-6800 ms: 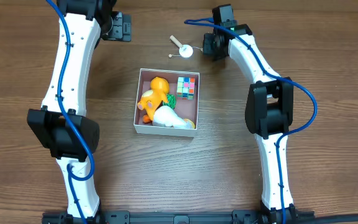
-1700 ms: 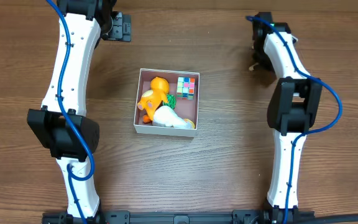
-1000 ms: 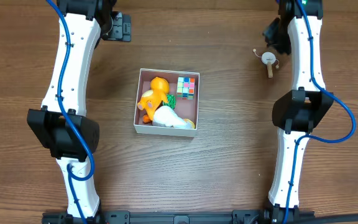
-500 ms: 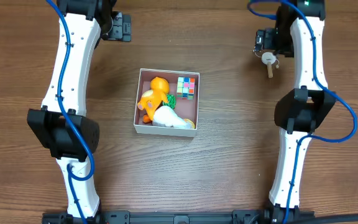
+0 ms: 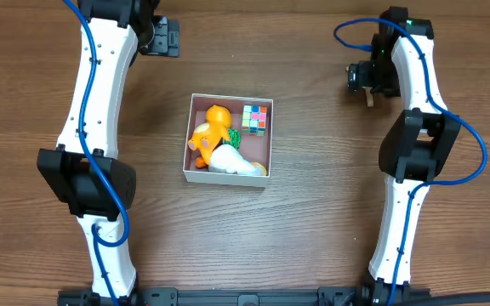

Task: Pack container
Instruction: 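Grasp the rattle handle with the right gripper and lift it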

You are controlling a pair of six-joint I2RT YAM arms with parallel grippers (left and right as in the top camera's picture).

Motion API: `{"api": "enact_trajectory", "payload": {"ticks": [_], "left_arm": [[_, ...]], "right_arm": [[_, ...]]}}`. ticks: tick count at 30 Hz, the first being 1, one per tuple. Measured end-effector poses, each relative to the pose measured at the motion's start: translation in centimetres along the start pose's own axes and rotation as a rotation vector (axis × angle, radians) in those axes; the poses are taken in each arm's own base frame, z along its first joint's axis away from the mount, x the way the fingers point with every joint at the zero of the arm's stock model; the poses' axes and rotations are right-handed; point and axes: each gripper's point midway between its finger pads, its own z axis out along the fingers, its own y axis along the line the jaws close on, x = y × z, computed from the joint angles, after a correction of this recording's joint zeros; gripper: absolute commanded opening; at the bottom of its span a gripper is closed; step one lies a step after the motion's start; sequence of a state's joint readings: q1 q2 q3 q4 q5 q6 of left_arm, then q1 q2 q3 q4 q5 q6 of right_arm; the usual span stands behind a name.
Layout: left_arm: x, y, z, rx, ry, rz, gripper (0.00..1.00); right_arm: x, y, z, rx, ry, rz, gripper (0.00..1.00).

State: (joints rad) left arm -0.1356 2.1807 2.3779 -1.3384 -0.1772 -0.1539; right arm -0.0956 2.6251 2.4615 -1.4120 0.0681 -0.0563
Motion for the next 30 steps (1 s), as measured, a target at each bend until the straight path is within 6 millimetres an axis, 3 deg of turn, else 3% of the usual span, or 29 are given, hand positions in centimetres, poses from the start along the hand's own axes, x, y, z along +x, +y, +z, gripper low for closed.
{"api": "enact_trajectory", "payload": {"ticks": [16, 23, 25, 27, 30], "left_arm": [[0.0, 0.0, 0.0, 0.000, 0.000, 0.000, 1.00], [0.0, 0.0, 0.0, 0.000, 0.000, 0.000, 1.00], [0.0, 0.0, 0.0, 0.000, 0.000, 0.000, 1.00], [0.0, 0.0, 0.0, 0.000, 0.000, 0.000, 1.00], [0.0, 0.0, 0.0, 0.000, 0.000, 0.000, 1.00]], "right_arm": [[-0.6, 0.0, 0.2, -0.001, -0.026, 0.000, 1.00], [0.3, 0.1, 1.2, -0.002, 0.010, -0.001, 1.00], [0.3, 0.1, 1.3, -0.002, 0.010, -0.001, 0.95], [0.3, 0.2, 1.3, -0.008, 0.010, 0.000, 0.77], [0.2, 0.3, 1.3, -0.012, 0.009, 0.000, 0.71]]}}
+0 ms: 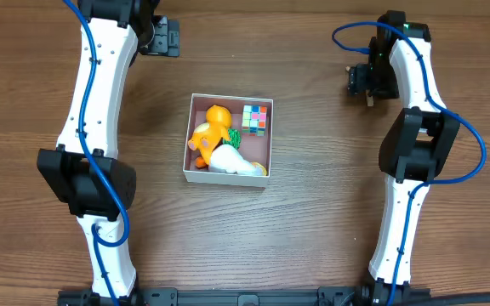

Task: Pack container
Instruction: 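Grasp the rattle handle with the right gripper and lift it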

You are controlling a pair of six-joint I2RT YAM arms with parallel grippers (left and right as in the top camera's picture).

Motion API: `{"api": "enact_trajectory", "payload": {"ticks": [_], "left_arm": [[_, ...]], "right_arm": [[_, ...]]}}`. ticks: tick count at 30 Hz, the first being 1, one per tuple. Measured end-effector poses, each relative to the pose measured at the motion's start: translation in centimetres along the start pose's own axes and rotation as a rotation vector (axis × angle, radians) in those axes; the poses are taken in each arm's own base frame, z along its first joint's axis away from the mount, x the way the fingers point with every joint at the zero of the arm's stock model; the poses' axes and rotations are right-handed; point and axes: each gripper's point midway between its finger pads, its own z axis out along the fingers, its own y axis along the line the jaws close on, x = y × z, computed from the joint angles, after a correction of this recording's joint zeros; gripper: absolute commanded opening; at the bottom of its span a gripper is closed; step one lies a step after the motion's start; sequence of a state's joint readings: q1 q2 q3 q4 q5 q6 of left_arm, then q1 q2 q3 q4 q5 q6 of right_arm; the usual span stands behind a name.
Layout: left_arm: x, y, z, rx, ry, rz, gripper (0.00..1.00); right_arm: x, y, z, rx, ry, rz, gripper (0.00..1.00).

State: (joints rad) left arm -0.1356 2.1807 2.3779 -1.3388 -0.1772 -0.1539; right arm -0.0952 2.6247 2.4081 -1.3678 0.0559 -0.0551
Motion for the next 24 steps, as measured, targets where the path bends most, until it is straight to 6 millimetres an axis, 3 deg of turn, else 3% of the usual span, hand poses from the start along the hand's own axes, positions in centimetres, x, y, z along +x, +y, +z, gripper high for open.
{"api": "enact_trajectory", "payload": {"ticks": [6, 12, 20, 24], "left_arm": [[0.00, 0.00, 0.00, 0.000, 0.000, 0.000, 1.00], [0.00, 0.00, 0.00, 0.000, 0.000, 0.000, 1.00], [0.00, 0.01, 0.00, 0.000, 0.000, 0.000, 1.00], [0.00, 0.01, 0.00, 0.000, 0.000, 0.000, 1.00]], "right_arm": [[-0.36, 0.01, 0.04, -0.001, -0.015, 0.001, 0.54], [-0.81, 0.01, 0.03, 0.000, -0.033, 0.002, 0.29], [-0.95, -0.04, 0.05, 0.003, -0.039, 0.004, 0.23], [-0.93, -0.06, 0.05, 0.004, -0.038, 0.015, 0.15]]}}
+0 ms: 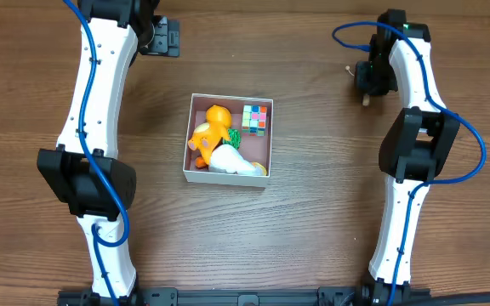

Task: Pack container
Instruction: 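Grasp the rattle handle with the right gripper and lift it, then carry the rattle left over the box and release it inside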

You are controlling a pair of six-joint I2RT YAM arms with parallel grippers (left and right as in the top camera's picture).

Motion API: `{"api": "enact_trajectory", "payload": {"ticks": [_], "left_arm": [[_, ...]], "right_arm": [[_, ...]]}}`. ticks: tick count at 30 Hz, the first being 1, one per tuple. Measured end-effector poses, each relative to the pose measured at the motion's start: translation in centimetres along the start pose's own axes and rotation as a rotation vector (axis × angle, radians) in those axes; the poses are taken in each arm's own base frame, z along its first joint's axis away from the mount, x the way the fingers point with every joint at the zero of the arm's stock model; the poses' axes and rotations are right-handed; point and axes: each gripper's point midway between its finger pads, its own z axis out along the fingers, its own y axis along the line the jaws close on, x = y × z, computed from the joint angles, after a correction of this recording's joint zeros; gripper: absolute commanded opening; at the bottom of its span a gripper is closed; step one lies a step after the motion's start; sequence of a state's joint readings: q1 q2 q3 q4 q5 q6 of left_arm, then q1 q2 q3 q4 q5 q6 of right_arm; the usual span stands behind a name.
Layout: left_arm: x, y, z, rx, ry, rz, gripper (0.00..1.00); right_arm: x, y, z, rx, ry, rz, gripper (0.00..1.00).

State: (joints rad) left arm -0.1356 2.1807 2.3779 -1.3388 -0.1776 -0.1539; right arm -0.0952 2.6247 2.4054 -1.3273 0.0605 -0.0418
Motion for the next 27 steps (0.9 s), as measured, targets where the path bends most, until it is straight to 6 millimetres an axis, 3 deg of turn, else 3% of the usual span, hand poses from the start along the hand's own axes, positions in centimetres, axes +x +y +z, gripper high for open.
{"api": "enact_trajectory", "payload": {"ticks": [2, 11, 13, 15, 17, 21, 22, 24, 27], "left_arm": [[0.0, 0.0, 0.0, 0.000, 0.000, 0.000, 1.00], [0.0, 0.0, 0.0, 0.000, 0.000, 0.000, 1.00], [0.0, 0.0, 0.0, 0.000, 0.000, 0.000, 1.00], [0.0, 0.0, 0.0, 0.000, 0.000, 0.000, 1.00], [0.0, 0.0, 0.0, 0.000, 0.000, 0.000, 1.00], [0.0, 0.0, 0.0, 0.000, 0.000, 0.000, 1.00], [0.0, 0.0, 0.0, 0.000, 0.000, 0.000, 1.00], [0.0, 0.0, 0.0, 0.000, 0.000, 0.000, 1.00], [0.0, 0.0, 0.0, 0.000, 0.000, 0.000, 1.00]], "right_arm": [[0.0, -0.1, 0.0, 0.003, -0.001, 0.030, 0.10], [0.0, 0.6, -0.3, -0.005, 0.001, 0.059, 0.10], [-0.7, 1.5, -1.4, -0.009, -0.029, 0.043, 0.11], [-2.8, 3.3, -4.1, -0.021, -0.122, 0.015, 0.13], [-4.4, 6.3, -7.6, -0.043, -0.221, -0.032, 0.13], [-4.3, 12.5, -12.4, -0.082, -0.317, -0.137, 0.12], [-3.8, 15.2, -13.6, -0.099, -0.340, -0.182, 0.12], [-2.8, 18.5, -14.5, -0.121, -0.355, -0.241, 0.12], [1.6, 25.1, -14.7, -0.152, -0.298, -0.377, 0.12]]}}
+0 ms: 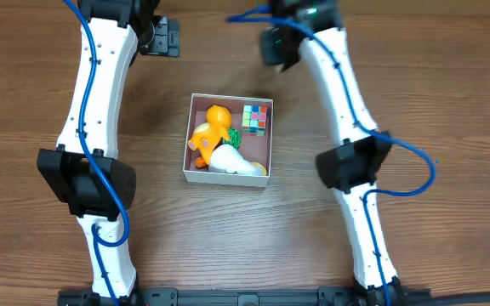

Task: Pack container
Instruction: 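Carry the rattle left over the box and release it inside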

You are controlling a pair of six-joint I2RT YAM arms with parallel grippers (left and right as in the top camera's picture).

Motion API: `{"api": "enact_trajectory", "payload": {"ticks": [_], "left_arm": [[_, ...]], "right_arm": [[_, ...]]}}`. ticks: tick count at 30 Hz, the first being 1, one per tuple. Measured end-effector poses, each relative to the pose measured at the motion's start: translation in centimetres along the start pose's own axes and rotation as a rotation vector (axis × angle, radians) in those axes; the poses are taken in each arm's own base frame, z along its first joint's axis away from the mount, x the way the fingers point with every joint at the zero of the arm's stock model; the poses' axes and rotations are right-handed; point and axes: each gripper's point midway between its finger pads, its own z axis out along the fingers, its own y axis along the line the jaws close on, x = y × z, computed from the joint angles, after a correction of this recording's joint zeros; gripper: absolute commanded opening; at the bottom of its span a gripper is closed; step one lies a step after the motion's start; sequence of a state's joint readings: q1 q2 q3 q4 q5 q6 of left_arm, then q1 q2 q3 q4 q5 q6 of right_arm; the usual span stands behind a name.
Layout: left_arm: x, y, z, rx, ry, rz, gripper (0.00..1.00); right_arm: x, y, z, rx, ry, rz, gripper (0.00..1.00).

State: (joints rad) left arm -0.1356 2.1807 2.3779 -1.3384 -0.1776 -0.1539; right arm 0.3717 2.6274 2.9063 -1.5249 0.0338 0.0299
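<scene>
A white open box (225,178) sits mid-table in the overhead view. Inside it lie an orange soft toy (207,132), a multicoloured cube (254,119), a white object (232,160) and a bit of something green (235,134). My right gripper (270,46) is blurred, just beyond the box's far right corner, and its jaws cannot be made out. My left gripper (168,38) rests at the far left of the table, away from the box; its jaws are too dark to read.
The wooden table (313,229) surrounds the box. The right arm's white links (343,93) slant across the table to the right of the box. The left arm (96,93) runs along the left side.
My right arm has swung far left: its gripper was at the table's far right and is now near the box's far right corner. The left arm and the box contents are unchanged.
At all three earlier moments my right gripper stayed at the far right of the table, shifting only slightly, while the left stayed at the far left. The box held the same things throughout. Now the right gripper is close behind the box.
</scene>
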Motion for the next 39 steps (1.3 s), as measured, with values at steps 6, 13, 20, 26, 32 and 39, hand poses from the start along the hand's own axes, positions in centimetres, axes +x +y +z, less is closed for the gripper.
{"api": "enact_trajectory", "payload": {"ticks": [6, 13, 20, 26, 32, 39], "left_arm": [[0.0, 0.0, 0.0, 0.000, 0.000, 0.000, 1.00], [0.0, 0.0, 0.0, 0.000, 0.000, 0.000, 1.00], [0.0, 0.0, 0.0, 0.000, 0.000, 0.000, 1.00], [0.0, 0.0, 0.0, 0.000, 0.000, 0.000, 1.00], [0.0, 0.0, 0.0, 0.000, 0.000, 0.000, 1.00], [0.0, 0.0, 0.0, 0.000, 0.000, 0.000, 1.00]], "right_arm": [[4.5, 4.6, -1.3, -0.022, 0.156, -0.032, 0.06], [4.6, 7.7, -3.3, -0.213, 0.166, 0.061, 0.15], [4.7, 10.4, -6.0, -0.242, 0.127, 0.022, 0.16], [5.3, 12.1, -6.1, -0.240, 0.130, -0.020, 0.16], [8.1, 10.6, -3.6, -0.150, 0.256, -0.040, 0.15], [11.8, 9.1, -1.9, -0.101, 0.407, -0.026, 0.21]]}}
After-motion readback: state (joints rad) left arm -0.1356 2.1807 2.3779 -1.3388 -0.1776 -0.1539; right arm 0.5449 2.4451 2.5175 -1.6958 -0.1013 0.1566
